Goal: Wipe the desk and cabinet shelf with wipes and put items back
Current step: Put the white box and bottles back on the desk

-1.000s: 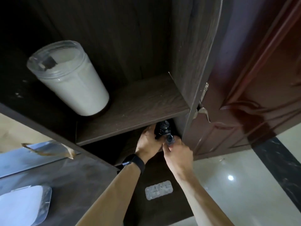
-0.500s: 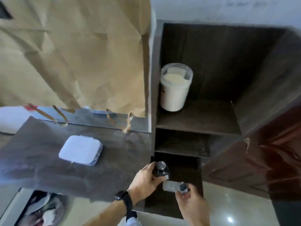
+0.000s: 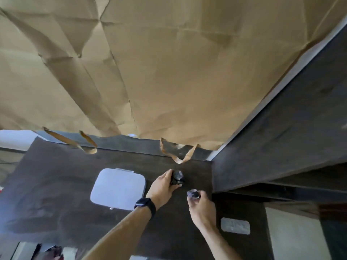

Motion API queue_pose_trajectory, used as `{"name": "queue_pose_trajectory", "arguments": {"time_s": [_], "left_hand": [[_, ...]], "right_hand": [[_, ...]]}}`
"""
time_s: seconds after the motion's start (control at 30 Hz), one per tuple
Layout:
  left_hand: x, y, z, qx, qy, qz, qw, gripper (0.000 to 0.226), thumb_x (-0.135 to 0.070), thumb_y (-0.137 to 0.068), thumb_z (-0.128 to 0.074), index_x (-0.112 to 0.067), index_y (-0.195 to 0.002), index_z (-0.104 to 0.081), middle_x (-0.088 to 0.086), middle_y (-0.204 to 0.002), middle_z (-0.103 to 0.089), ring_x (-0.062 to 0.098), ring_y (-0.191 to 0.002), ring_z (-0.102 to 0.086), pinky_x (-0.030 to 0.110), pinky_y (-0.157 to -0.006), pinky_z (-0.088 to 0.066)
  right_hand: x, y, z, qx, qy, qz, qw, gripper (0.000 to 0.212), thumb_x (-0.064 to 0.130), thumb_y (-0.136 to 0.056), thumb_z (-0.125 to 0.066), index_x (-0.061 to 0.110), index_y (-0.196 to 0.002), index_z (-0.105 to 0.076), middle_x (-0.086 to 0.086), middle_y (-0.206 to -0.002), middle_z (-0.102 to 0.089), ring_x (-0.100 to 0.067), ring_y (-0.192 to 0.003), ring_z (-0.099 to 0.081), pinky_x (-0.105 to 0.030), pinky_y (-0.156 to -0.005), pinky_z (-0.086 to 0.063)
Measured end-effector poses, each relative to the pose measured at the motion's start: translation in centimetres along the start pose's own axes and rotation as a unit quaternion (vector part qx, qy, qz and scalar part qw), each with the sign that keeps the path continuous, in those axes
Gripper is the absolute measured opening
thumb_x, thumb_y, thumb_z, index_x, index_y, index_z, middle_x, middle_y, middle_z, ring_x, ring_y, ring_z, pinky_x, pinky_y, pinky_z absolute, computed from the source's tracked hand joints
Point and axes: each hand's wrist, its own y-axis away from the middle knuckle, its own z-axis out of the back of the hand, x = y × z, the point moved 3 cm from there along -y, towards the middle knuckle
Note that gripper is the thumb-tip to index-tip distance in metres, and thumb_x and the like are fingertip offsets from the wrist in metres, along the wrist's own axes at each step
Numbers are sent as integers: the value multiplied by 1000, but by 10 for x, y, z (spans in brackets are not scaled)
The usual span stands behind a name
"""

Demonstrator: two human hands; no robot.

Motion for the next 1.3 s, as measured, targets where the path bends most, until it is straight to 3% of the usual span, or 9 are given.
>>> {"name": "queue_pose_trajectory", "arguments": {"time_s": [0.1,0.2,0.3,0.57,0.8,1.0,1.07,1.2,1.3], "left_hand": [[-9,-22,-1,5,19,-43,999,56,-34,-92,-69,-18,-141,-49,0,-136,-61,21,-123,-57,21,-95,-41],[-11,-38,-6,1,29,-73,997,51,-25,-91,-70,-17,-139,-53,0,-132,-63,24,-119,-59,24,-91,-45],[-14,-47,-11,-15,39,-96,995,57,-19,-91,-70,-20,-145,-49,0,-132,-63,22,-116,-59,23,-89,-45],[-19,-62,-24,-4,41,-45,998,53,-24,-93,-68,-16,-142,-52,9,-126,-66,29,-114,-60,34,-92,-48],[-18,-49,-17,-3,19,-39,999,74,-10,-90,-60,-17,-156,-29,8,-148,-50,31,-126,-54,36,-95,-49],[-14,-37,-15,15,59,-9,998,43,-15,-87,-59,-22,-130,-60,3,-116,-70,25,-107,-65,33,-87,-52],[-17,-37,-19,19,72,-3,997,49,-16,-87,-60,-23,-135,-56,2,-113,-72,23,-105,-65,29,-84,-51],[-20,-38,-30,36,59,7,998,74,-14,-87,-58,-28,-155,-32,5,-113,-72,26,-108,-63,33,-89,-51],[-25,-34,-36,31,76,18,996,72,-13,-87,-56,-25,-155,-33,8,-109,-74,27,-104,-66,29,-85,-51]], "right_hand": [[26,-24,0,-44,6,-34,998,28,37,-95,-58,19,-116,-54,-4,-107,-73,-21,-97,-70,-27,-72,-49],[40,-44,3,-82,36,-56,994,24,35,-95,-56,15,-109,-53,-11,-106,-71,-27,-96,-69,-31,-71,-50],[46,-64,7,-106,36,-60,992,25,34,-95,-55,12,-107,-52,-16,-104,-70,-33,-95,-68,-36,-73,-52],[40,-83,11,-112,-45,-98,988,25,33,-96,-53,13,-110,-52,-20,-106,-68,-38,-99,-66,-38,-76,-51],[36,-74,12,-102,-31,-63,992,24,29,-94,-57,11,-109,-56,-18,-103,-70,-36,-96,-67,-37,-73,-51],[44,-79,14,-115,-34,-85,989,23,33,-94,-54,11,-99,-54,-20,-100,-69,-39,-92,-67,-41,-71,-53],[44,-79,13,-118,-43,-91,988,21,30,-93,-56,11,-100,-54,-20,-101,-68,-40,-93,-66,-41,-72,-53],[38,-73,12,-123,-62,-101,985,21,22,-93,-57,7,-107,-56,-22,-106,-68,-40,-98,-66,-38,-75,-51],[35,-70,12,-125,-70,-93,985,22,19,-93,-57,6,-111,-58,-21,-108,-69,-37,-100,-66,-37,-77,-50]]}}
